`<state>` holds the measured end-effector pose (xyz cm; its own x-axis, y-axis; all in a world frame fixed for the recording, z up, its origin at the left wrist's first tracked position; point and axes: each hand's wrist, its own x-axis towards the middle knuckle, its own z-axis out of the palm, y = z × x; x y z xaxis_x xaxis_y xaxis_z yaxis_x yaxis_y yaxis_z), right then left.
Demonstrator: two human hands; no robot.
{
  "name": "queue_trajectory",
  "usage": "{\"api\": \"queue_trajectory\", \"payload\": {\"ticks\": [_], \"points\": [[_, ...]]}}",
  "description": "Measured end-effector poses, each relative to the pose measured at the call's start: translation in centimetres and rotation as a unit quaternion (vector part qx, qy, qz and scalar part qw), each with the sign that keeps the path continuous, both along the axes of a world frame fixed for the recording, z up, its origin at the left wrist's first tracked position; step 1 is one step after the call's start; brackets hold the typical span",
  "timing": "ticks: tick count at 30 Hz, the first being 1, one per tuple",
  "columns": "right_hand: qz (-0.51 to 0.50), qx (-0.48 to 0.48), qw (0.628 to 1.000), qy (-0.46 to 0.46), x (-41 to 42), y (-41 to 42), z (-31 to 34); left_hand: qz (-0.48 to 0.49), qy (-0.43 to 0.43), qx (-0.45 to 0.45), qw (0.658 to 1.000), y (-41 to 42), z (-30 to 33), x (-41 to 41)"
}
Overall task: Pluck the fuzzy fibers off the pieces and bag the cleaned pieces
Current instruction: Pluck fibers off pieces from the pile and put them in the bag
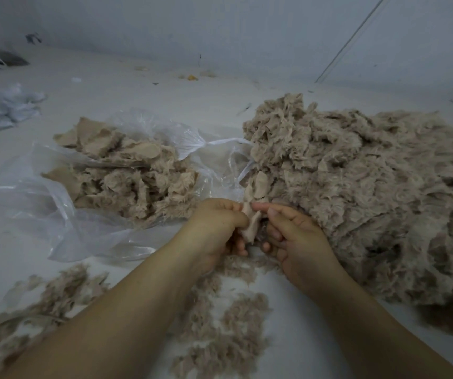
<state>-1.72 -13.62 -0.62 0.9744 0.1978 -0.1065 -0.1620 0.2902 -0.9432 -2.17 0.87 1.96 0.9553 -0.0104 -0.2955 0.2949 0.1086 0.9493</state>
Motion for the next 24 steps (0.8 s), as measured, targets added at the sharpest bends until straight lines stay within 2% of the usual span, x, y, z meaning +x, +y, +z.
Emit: {"api": "queue_trajectory", "payload": {"ticks": [7,11,15,19,24], "points": [[0.006,0.007,1.000,0.009,-0.1,0.0,0.0,0.039,-0.044,0.021,0.998,-0.9,-0.5,0.8],[0.010,-0.010,1.000,0.000,-0.3,0.1,0.3,0.071,-0.059,-0.008,0.996,-1.1,-0.7,1.1],[0.002,-0.001,1.000,0.018,-0.1,0.1,0.2,0.069,-0.049,-0.048,0.995,-0.8,-0.7,1.1],[0.032,-0.026,0.999,-0.004,-0.2,0.0,0.3,0.051,-0.031,-0.089,0.994,-0.5,-0.8,1.0],[0.038,-0.032,0.999,-0.018,-0.4,-0.1,0.3,0.031,-0.012,-0.080,0.996,-0.8,-0.4,1.3]]}}
